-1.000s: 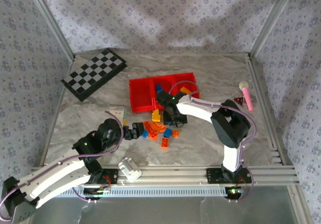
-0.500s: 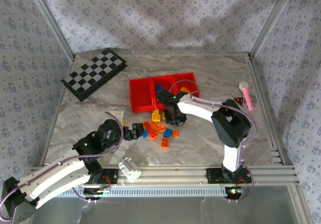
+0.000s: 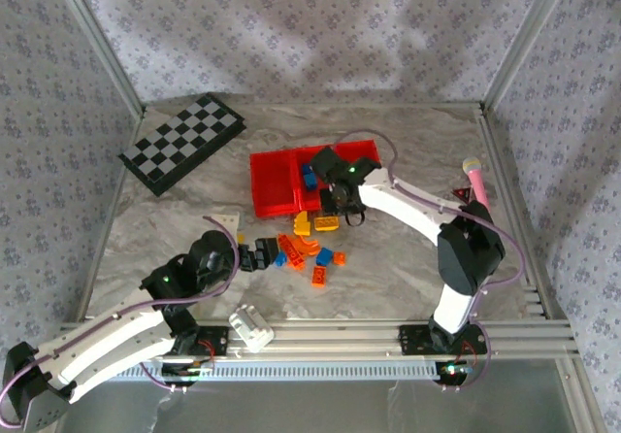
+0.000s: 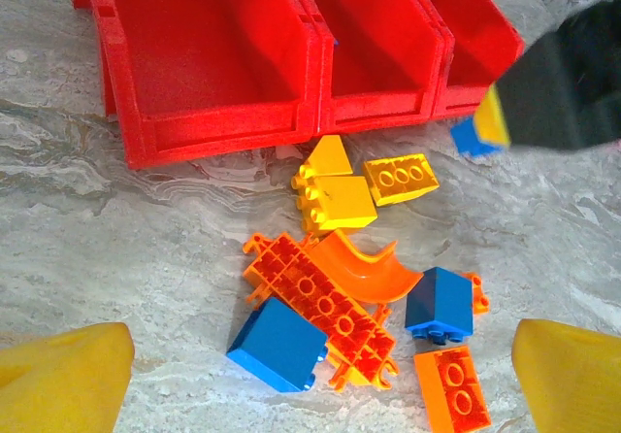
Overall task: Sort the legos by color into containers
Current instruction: Place the lego in the container.
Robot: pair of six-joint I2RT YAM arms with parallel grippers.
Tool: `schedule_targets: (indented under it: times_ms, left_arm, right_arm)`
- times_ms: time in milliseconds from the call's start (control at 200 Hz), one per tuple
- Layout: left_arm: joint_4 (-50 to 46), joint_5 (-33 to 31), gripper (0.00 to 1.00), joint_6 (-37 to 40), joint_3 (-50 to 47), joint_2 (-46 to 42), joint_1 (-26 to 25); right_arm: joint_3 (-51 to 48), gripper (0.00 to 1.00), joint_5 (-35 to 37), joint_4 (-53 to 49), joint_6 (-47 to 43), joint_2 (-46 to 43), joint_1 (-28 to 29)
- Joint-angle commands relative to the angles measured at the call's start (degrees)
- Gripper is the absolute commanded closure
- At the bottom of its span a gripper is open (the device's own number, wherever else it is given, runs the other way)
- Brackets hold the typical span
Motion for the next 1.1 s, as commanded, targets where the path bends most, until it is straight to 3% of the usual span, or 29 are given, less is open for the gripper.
schedule_targets:
  times_ms: [0,230,650,1094]
  left_arm:
    - [2.1,-1.0,0.00,0.1,-0.1,-0.1,-0.2]
    - [1.2,-0.1,0.00,0.7,0.9,0.3,-0.2]
    - [-1.5,0.1,0.00,1.8,0.9,-3.8,-0.2]
    - [0.2,-1.1,0.00,2.4,-0.2,-4.1,-0.3]
  right_arm:
    - [5.7,0.57,1.5,-2.6,-4.4,-0.7,-1.3]
    - [15.2,0.57,-2.9,0.7,-8.4,5.5,-4.1]
    - [32.2,0.60,-7.1,-3.8,-11.8,21.2,-7.9]
    - [25.3,0.60,-7.4,-1.6,-9.4,21.3,-5.7]
